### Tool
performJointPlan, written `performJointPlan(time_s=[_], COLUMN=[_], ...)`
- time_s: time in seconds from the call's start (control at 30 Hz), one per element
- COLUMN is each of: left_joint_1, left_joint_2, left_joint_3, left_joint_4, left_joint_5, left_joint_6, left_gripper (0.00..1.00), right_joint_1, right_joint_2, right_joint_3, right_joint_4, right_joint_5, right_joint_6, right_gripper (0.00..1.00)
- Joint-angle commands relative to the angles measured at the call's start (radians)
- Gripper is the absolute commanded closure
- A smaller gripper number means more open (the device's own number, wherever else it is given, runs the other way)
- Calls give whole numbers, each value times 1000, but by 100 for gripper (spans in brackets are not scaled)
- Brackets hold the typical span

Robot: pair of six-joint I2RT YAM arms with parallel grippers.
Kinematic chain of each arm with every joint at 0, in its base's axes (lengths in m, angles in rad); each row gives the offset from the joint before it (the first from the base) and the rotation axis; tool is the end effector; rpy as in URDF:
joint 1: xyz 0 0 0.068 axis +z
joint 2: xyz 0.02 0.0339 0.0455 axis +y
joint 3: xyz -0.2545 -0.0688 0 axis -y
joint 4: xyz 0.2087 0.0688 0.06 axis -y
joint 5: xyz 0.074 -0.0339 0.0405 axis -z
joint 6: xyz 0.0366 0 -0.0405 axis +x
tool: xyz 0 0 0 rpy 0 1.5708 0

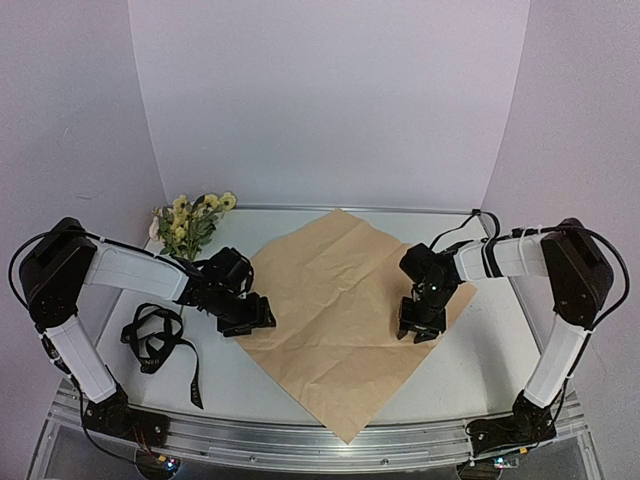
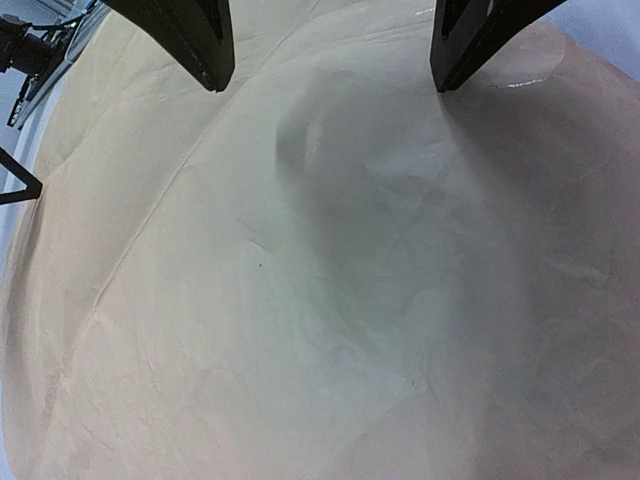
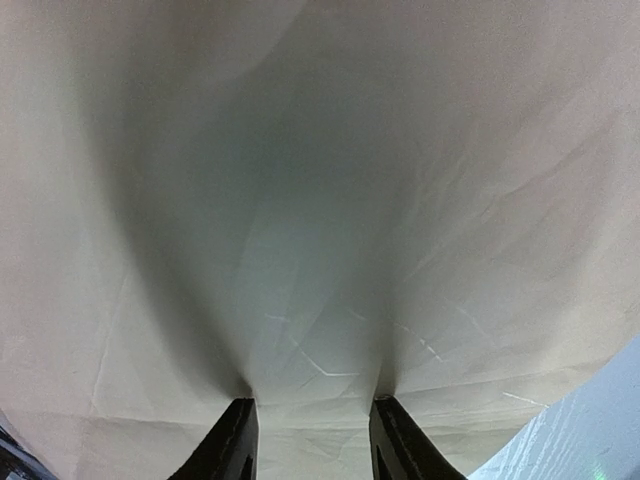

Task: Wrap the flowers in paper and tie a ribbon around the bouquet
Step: Adjust the flattened wrapping paper at the center of the board, then pick up the fake flower from the corner of the board.

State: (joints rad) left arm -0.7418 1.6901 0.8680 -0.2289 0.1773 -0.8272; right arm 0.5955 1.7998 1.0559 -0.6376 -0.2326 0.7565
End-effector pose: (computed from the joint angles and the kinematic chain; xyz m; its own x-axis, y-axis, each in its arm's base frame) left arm 0.2101 -0.2013 0.1586 -0.9702 -0.0936 -0.2236 0.0229 0.8828 -0.4692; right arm 0.2375 0.1711 0.1565 -0.9906 0.1356 0.0185 0.1350 0.9463 0.2938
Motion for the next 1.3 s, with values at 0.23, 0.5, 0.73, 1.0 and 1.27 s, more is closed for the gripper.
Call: performJointPlan(time_s=[0.23,0.5,0.73,1.0,1.27], left_joint_1=[-3,5,188,497,589], left_joint_2=[-7,-66,-104,10,220], left_joint_3=[23,114,234,330,484], left_joint_4=[-36,-110,-239,-203,-235], left_joint_5=[-59,-103,-249,-204,-153], left_joint_6=[-36,-10,83,230,348], left_gripper=[30,24,13,9,15], right_joint_1=[-6,-5,2,18,20], right_joint_2=[17,5,-53,-158,-244], right_joint_3=[71,156,196,173,131], right_joint_4=[-118,-213,-252,-258,-257], right_joint_5=[43,49,18,-28,-47], right_joint_6=[-108,-180,-195,-213,-217], right_gripper=[58,57,50,39,37])
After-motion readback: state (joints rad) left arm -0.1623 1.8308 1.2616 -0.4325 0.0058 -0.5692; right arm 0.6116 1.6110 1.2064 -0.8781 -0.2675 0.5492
